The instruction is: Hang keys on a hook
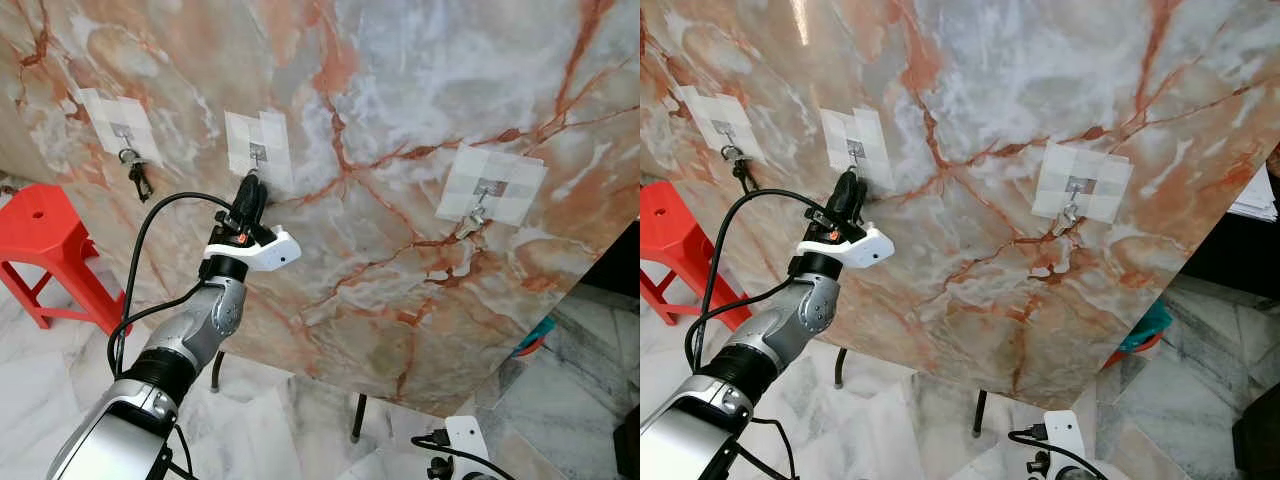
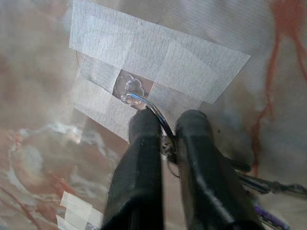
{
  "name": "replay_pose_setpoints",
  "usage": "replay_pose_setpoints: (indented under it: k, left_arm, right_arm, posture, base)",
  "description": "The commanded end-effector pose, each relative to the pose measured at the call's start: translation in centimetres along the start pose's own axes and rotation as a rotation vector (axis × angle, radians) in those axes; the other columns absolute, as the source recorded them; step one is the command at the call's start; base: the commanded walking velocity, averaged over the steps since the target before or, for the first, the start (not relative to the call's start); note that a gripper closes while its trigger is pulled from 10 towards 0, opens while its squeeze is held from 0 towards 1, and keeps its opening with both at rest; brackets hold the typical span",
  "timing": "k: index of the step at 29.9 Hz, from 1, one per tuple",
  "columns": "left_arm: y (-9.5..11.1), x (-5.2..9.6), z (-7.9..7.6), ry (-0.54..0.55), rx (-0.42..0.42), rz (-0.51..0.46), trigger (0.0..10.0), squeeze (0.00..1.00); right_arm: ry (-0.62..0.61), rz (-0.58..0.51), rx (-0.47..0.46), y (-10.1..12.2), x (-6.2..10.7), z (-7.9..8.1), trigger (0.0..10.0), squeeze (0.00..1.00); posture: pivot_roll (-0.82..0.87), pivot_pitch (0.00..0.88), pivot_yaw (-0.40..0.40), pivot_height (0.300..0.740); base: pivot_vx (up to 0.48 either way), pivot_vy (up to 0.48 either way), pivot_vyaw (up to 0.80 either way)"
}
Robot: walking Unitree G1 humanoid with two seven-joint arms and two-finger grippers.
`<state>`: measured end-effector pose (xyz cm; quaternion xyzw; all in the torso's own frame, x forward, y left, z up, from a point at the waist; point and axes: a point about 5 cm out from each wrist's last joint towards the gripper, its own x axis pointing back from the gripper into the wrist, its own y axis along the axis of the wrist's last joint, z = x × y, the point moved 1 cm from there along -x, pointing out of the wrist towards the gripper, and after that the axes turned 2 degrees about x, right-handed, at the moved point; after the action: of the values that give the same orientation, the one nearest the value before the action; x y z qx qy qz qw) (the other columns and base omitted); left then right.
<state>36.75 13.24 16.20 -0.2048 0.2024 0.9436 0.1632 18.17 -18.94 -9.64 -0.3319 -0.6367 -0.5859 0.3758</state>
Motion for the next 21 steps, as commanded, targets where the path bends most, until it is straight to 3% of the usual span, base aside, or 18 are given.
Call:
replay_pose_setpoints:
  k: [1,12,16,21]
  left_arm:
    - [-0.1,0.0,-0.1,-0.015,0.007,0.007,10.0,1.0]
    - [0.0,0.4,-0.3,-0.01,0.035,0.017,10.0,1.0]
    - [-0.5,1.9,0.3,0.068,0.113,0.053,10.0,1.0]
    - [-0.7,3.6,0.0,0.057,0.155,0.07,10.0,1.0]
  right_arm:
    - [-0.002,0.006,-0.001,-0.2,0.0,0.0,10.0,0.0]
    - [-0.002,0.007,0.0,-0.2,0.0,-0.1,10.0,0.0]
    - [-0.002,0.007,-0.002,-0.3,0.0,0.0,10.0,0.0]
    - [-0.001,0.008,0.0,-0.3,0.0,-0.1,10.0,0.0]
  posture:
    - [0.0,0.092,-0.076,0.74]
    - [0.0,0.094,-0.078,0.74]
    - [0.0,0.096,-0.075,0.74]
    - [0.0,0.099,-0.077,0.74]
  base:
    - [0.0,0.0,0.0]
    - [0.0,0.0,0.0]
    - [0.0,0.0,0.0]
    - [0.0,0.0,0.0]
